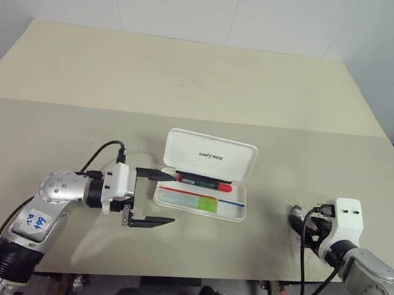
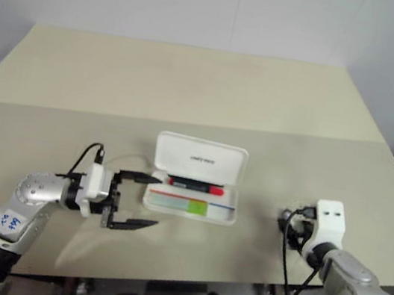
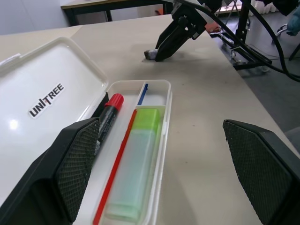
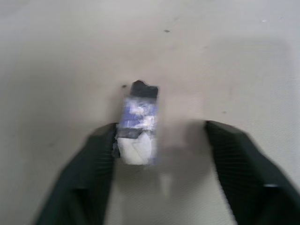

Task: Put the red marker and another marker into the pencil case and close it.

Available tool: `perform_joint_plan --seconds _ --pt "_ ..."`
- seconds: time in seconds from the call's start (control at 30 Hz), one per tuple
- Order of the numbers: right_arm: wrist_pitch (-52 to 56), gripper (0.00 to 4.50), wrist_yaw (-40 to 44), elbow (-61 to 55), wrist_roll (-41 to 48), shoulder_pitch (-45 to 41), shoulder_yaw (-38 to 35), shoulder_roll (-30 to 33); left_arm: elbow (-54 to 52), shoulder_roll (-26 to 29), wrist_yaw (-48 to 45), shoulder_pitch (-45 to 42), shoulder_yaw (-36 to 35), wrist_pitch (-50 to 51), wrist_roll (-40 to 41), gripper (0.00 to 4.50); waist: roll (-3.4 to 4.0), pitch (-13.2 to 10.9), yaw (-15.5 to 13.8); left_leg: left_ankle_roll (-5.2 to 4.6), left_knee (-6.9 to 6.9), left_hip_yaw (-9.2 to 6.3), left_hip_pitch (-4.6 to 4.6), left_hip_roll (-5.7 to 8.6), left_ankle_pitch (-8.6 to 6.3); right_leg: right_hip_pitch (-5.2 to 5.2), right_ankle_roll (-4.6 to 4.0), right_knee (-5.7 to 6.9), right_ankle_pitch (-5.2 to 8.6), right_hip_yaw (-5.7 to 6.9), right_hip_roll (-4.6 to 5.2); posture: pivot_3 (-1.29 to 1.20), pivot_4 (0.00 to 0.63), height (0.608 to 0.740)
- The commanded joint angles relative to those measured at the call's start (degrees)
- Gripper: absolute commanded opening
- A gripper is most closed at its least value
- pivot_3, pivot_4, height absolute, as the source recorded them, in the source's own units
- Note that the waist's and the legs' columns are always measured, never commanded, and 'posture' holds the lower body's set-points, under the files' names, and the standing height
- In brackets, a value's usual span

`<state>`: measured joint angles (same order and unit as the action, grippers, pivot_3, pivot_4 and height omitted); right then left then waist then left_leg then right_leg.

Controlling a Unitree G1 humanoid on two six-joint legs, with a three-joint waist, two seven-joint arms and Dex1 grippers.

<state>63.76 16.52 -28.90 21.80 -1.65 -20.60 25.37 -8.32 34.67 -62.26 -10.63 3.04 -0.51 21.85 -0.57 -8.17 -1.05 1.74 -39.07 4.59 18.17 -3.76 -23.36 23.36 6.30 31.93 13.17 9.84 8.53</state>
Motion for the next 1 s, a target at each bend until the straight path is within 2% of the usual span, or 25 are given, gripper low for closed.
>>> perform_joint_plan --seconds 0.03,0.13,0.17,0.3,0.43,0.57,0.63,0.73,0.87,1.0 --pt "-1.7 1.58 -0.7 0.5 -0.3 -0.8 0.6 -0.3 -0.4 0.3 -0.2 -0.8 -1.0 -1.5 -0.3 4.50 0.01 0.0 0.2 0.00 0.00 0.00 0.00 0.00 0.00 0.00 0.00 0.01 0.00 0.00 -0.01 0.00 0.150 0.740" --pt "-2.1 0.45 -0.5 1.2 -0.1 -1.6 1.8 -0.2 0.0 0.1 0.1 -0.9 -1.0 -2.0 -0.5 4.50 0.00 0.0 0.3 0.00 0.02 -0.01 -0.01 0.00 0.00 0.01 0.00 0.01 0.00 0.00 -0.01 0.00 0.150 0.740" --pt "-2.4 0.35 0.1 1.5 -0.2 -1.7 2.7 0.4 0.0 0.0 0.3 -0.8 -1.0 -2.2 -0.6 4.50 -0.01 0.0 0.3 0.00 0.02 0.00 -0.01 0.00 0.00 0.01 -0.01 0.01 0.00 -0.01 -0.01 0.00 0.150 0.740" --pt "-3.9 0.35 1.1 2.5 -0.4 -2.3 4.1 1.3 0.4 -0.2 0.5 -0.7 -1.0 -2.8 -0.8 4.50 -0.02 0.0 0.9 -0.01 0.02 0.00 -0.01 0.00 0.00 0.01 -0.02 0.01 -0.01 -0.02 -0.02 0.00 0.150 0.740" --pt "-6.5 0.35 4.3 3.4 -0.7 -3.2 6.6 4.8 1.0 -0.2 0.5 -0.9 -1.1 -3.3 -1.0 4.50 -0.01 0.0 1.2 -0.01 0.02 0.00 -0.01 0.00 0.00 0.01 -0.02 0.01 -0.01 -0.02 -0.01 0.00 0.150 0.740" --pt "-13.5 0.35 17.0 4.9 0.6 -5.1 10.0 14.6 1.0 -0.2 0.8 -0.8 -1.3 -3.7 -1.0 4.50 0.13 -0.1 1.2 -0.02 0.03 0.01 -0.07 0.00 0.00 0.03 -0.01 0.00 -0.01 -0.04 -0.01 0.00 0.150 0.740" --pt "-16.9 0.35 24.8 8.0 0.0 -5.7 12.5 21.6 0.6 0.0 1.1 -0.4 -1.4 -3.7 -1.1 4.50 0.11 -0.1 1.2 -0.05 0.03 0.00 -0.11 0.01 -0.02 0.05 -0.01 -0.01 -0.01 -0.03 -0.01 0.00 0.150 0.740" --pt "-24.0 0.35 35.3 12.0 0.7 -7.9 15.1 27.2 -0.6 0.4 2.3 0.6 -2.0 -3.4 -1.4 4.50 0.07 -0.1 0.9 -0.12 0.03 -0.05 -0.11 0.01 -0.06 0.04 -0.01 -0.07 -0.01 0.01 -0.01 0.00 0.150 0.740" --pt "-30.9 0.35 45.5 15.3 1.1 -11.3 19.2 28.6 -3.4 1.3 3.2 2.8 -3.0 -2.2 -1.0 4.50 0.06 -0.1 1.1 -0.22 0.00 0.02 -0.11 0.02 -0.11 0.05 0.00 -0.13 -0.02 0.03 -0.01 0.00 0.150 0.740" --pt "-36.1 0.35 50.6 19.1 -0.9 -15.7 25.1 26.3 -6.6 2.0 4.3 5.4 -3.9 -0.4 -0.7 4.50 0.07 -0.1 1.1 -0.23 -0.03 0.06 -0.13 0.02 -0.12 0.04 0.01 -0.16 -0.03 0.06 -0.01 0.00 0.150 0.740"
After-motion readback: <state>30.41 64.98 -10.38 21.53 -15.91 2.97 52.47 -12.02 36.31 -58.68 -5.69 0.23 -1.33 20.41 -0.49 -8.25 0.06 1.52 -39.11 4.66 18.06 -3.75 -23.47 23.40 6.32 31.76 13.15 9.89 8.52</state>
